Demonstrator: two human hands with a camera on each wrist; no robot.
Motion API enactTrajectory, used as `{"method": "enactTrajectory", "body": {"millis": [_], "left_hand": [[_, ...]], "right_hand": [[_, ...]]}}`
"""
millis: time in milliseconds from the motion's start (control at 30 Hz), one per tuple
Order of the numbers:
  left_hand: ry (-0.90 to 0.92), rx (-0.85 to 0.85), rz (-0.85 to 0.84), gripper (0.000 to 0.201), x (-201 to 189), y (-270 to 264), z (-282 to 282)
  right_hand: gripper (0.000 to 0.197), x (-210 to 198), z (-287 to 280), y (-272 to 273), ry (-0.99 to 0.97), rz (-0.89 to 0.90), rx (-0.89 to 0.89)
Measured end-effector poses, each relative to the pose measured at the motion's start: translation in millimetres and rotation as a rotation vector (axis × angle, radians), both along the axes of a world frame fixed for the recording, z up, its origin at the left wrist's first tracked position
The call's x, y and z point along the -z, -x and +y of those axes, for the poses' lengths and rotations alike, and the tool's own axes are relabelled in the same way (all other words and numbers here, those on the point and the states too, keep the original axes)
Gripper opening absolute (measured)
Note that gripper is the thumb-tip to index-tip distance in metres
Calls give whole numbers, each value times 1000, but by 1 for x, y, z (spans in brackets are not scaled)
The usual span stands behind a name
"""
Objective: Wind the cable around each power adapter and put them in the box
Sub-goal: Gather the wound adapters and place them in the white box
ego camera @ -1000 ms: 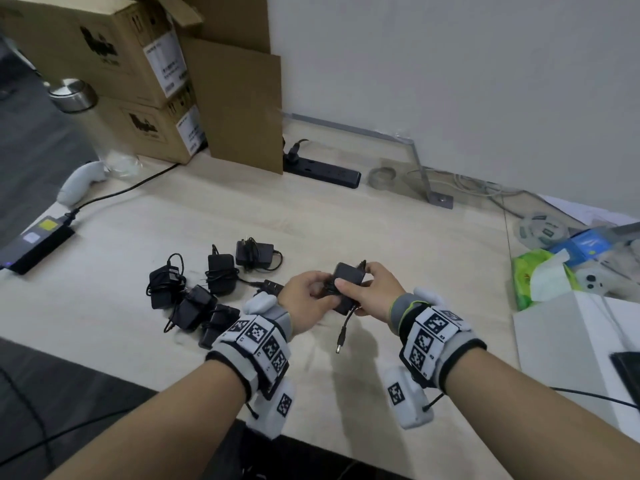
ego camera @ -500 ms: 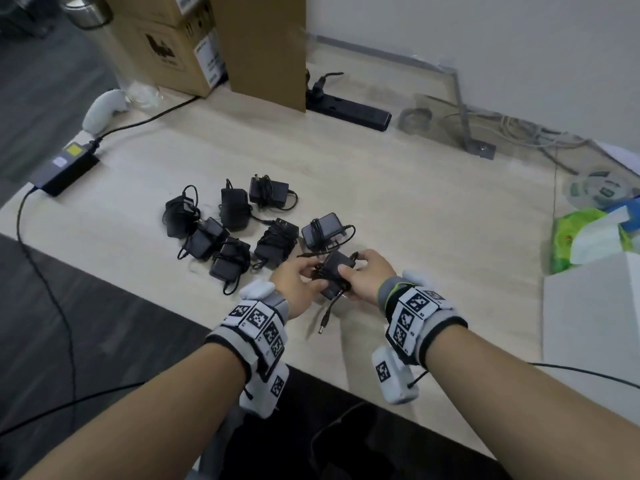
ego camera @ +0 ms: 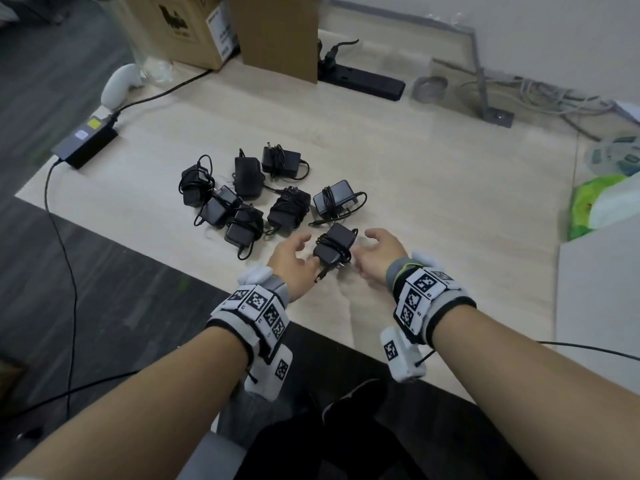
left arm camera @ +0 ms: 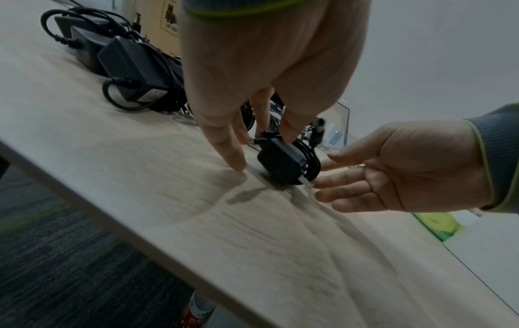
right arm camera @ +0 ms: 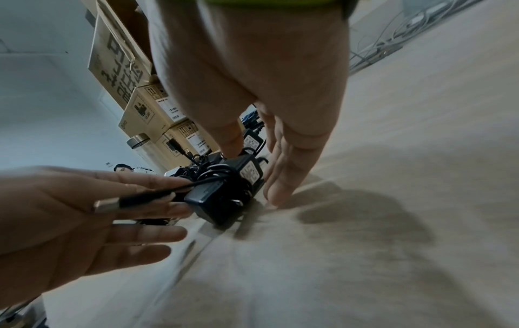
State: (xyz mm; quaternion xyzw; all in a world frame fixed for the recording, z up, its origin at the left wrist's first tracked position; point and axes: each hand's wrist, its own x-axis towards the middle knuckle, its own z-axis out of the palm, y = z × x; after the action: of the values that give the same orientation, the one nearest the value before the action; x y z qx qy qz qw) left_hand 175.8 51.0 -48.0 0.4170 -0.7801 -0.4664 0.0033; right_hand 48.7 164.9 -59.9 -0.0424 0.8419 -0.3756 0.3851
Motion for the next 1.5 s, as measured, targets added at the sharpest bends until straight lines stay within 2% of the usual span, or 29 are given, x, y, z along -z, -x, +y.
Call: {"method": "enactTrajectory", "body": {"millis": [133, 233, 400, 600, 733, 933, 1133, 1200, 1300, 1500], "left_hand": [[140, -49, 75, 28, -4, -13, 11], [210, 1, 123, 15, -8, -21, 21], [192, 197, 164, 13, -7, -31, 52], [191, 361, 232, 16, -3, -45, 86], [150, 495, 119, 10, 4, -50, 101], [117, 574, 5, 11, 12, -59, 117], [169, 559, -82, 14, 34, -88, 134], [201, 512, -93, 21, 44, -96, 137], [251, 461, -118, 39, 54, -104, 145], [258, 435, -102, 55, 67, -105, 162]], "right_hand": [[38, -15, 26, -8, 9, 118, -2], [28, -29, 42, -18, 13, 238, -31], [15, -33, 75, -42, -53, 322, -46], [3, -24, 113, -73, -138, 363, -157], [10, -22, 124, -81, -182, 382, -210], [15, -17, 138, -92, -223, 372, -303], [16, -6, 179, -119, -251, 369, -438], [20, 7, 199, -128, -308, 346, -470], [46, 26, 219, -136, -420, 303, -502], [51, 46, 223, -157, -544, 445, -421]]}}
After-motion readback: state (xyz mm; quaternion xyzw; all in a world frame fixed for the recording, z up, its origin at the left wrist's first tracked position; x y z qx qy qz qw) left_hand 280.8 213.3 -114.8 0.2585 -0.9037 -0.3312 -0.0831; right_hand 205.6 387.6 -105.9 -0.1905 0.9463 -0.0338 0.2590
